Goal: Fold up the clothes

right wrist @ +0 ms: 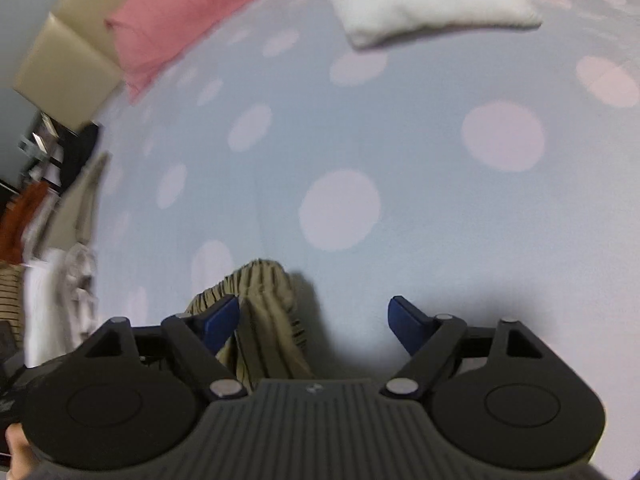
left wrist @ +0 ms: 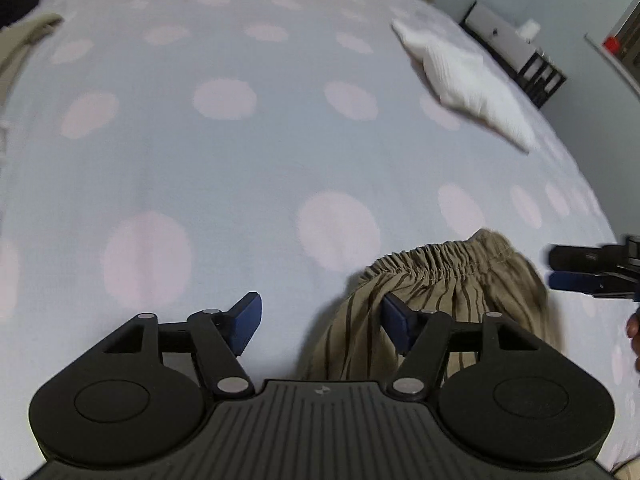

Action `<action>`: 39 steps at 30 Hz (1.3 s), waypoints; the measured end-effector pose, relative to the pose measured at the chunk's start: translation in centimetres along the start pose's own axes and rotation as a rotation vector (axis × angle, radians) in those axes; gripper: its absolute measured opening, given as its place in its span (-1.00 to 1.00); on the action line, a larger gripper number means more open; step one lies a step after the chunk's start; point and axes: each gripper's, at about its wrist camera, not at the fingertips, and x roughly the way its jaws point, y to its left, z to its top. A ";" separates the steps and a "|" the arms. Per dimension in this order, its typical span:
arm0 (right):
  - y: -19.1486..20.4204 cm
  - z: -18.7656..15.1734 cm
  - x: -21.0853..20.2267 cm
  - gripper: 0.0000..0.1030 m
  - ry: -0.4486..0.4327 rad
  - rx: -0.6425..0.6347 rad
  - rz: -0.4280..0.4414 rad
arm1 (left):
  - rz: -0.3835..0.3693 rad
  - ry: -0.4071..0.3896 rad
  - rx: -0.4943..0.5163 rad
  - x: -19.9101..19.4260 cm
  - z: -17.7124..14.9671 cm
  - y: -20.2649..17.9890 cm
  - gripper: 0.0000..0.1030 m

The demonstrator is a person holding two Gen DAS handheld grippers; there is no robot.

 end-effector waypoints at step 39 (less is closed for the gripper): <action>1.2 0.7 5.7 0.80 0.134 -0.031 0.224 | -0.087 0.055 0.167 6.5 1.4 -2.1 0.24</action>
